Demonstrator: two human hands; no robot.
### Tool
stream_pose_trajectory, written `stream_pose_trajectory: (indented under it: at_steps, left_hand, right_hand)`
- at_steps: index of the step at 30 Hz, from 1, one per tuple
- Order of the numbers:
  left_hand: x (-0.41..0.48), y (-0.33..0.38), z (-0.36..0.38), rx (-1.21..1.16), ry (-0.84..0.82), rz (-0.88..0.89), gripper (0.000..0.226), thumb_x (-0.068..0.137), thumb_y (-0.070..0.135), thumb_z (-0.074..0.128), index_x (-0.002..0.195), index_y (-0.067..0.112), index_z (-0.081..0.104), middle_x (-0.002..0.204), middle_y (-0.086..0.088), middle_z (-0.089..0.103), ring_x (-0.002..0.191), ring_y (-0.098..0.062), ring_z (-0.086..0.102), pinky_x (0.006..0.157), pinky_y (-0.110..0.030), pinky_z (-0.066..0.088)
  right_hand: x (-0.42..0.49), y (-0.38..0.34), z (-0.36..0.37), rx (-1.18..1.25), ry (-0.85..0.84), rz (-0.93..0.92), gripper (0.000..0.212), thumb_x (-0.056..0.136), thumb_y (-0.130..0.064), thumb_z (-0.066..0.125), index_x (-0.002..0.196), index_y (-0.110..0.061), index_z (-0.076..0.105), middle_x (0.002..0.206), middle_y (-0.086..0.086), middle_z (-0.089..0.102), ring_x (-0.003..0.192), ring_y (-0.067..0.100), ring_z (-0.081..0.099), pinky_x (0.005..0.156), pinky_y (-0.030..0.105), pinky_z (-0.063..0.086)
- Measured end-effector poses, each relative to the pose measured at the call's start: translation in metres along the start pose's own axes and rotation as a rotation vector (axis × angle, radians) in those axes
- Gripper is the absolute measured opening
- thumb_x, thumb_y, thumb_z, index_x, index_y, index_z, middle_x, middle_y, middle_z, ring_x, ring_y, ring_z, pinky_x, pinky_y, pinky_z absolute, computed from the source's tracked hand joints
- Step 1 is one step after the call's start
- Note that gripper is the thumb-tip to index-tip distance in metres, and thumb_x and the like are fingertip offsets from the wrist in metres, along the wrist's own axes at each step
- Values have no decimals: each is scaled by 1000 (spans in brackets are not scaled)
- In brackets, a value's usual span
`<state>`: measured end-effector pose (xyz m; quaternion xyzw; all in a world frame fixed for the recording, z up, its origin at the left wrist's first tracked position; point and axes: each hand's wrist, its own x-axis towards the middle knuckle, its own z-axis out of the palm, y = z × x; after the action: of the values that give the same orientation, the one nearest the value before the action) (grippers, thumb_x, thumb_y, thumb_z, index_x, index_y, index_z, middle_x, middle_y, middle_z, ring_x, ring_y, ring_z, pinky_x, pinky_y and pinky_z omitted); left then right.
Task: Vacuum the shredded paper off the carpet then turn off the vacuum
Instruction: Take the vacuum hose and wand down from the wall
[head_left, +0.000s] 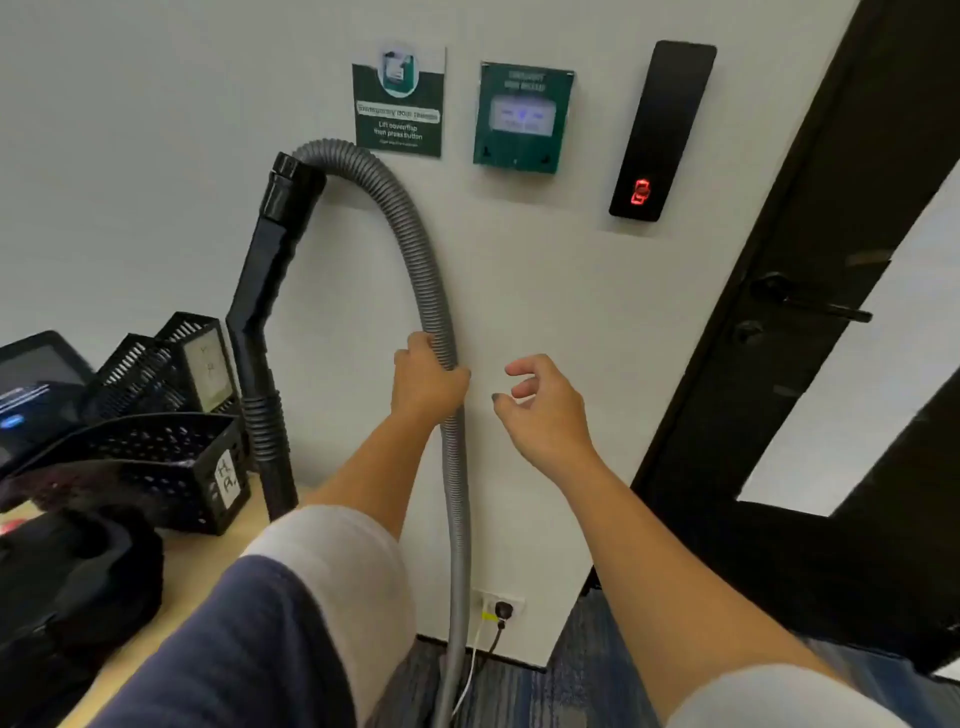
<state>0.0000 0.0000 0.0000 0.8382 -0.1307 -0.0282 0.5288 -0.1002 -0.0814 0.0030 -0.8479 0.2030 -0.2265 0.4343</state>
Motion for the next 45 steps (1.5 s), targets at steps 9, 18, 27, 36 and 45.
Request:
stream_pose_trajectory:
  at_steps: [9, 18, 27, 36, 45]
  left_hand:
    - [64, -6, 19, -241, -29, -80, 79, 84, 14, 66, 145, 8, 17, 133, -13, 48, 118, -31, 52, 96, -39, 47]
    - [73, 9, 21, -425, -129, -27, 52, 94, 25, 58, 136, 6, 35, 104, -1, 56, 87, -11, 54, 66, -12, 45]
    - [5, 11, 22, -401, -341, 11, 24, 94, 24, 57, 111, 15, 44, 94, -4, 56, 85, -18, 56, 77, -39, 55]
    - [-98, 66, 0, -262, -454, 203, 35, 89, 27, 63, 118, 10, 53, 109, -6, 65, 99, -20, 63, 82, -32, 53]
    - [-138, 81, -88, 366, 43, 692, 23, 85, 34, 66, 98, 16, 64, 89, 4, 62, 86, -16, 59, 77, -34, 51]
  right_hand:
    - [18, 27, 24, -29, -19, -11, 34, 86, -20, 63, 117, -22, 50, 108, 2, 51, 96, 19, 55, 84, 35, 50]
    - [3, 50, 22, 3, -20, 59, 34, 87, -23, 62, 119, -24, 50, 110, 2, 51, 94, 18, 55, 75, 28, 46]
    - [-31, 38, -2, 49, 29, 137, 46, 87, -24, 63, 129, -22, 43, 122, 6, 46, 106, 19, 51, 86, 29, 45]
    - [-69, -25, -63, 364, -8, 181, 53, 79, -18, 53, 128, -27, 37, 101, 5, 59, 89, 18, 61, 79, 34, 53]
    - [-120, -35, -81, 107, -2, 280, 29, 76, -1, 54, 102, -12, 47, 84, 2, 52, 74, 17, 51, 68, 32, 46]
